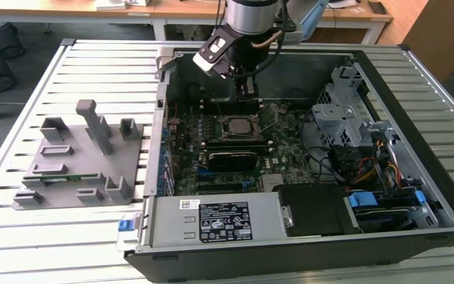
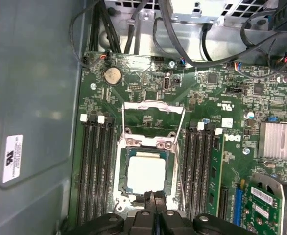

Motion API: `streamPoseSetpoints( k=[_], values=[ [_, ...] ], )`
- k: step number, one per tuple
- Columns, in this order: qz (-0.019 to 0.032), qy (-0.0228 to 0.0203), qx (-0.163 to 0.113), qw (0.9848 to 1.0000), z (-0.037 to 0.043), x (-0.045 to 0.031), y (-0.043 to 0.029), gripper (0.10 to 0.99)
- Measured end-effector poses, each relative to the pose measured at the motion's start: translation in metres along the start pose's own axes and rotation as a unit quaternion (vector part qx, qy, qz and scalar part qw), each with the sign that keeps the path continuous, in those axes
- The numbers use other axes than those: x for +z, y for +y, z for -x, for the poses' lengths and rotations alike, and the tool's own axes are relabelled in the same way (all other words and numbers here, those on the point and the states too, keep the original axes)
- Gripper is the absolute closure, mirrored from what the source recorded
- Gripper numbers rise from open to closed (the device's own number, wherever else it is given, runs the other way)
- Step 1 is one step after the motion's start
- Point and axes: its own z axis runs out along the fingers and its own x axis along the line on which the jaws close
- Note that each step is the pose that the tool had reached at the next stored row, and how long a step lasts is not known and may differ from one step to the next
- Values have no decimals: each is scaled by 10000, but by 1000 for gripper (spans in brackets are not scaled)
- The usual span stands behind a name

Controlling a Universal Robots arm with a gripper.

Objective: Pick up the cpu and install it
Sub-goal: 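Close the cpu cover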

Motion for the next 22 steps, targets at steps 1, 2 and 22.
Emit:
streamPoseSetpoints(
  k=[1, 2, 22],
  values=[
    [0, 0, 0, 10000, 22, 0, -1, 980],
    [0, 1, 0, 10000, 37, 0, -1, 980],
    [1, 11, 0, 10000, 62, 5, 339, 980]
  ],
)
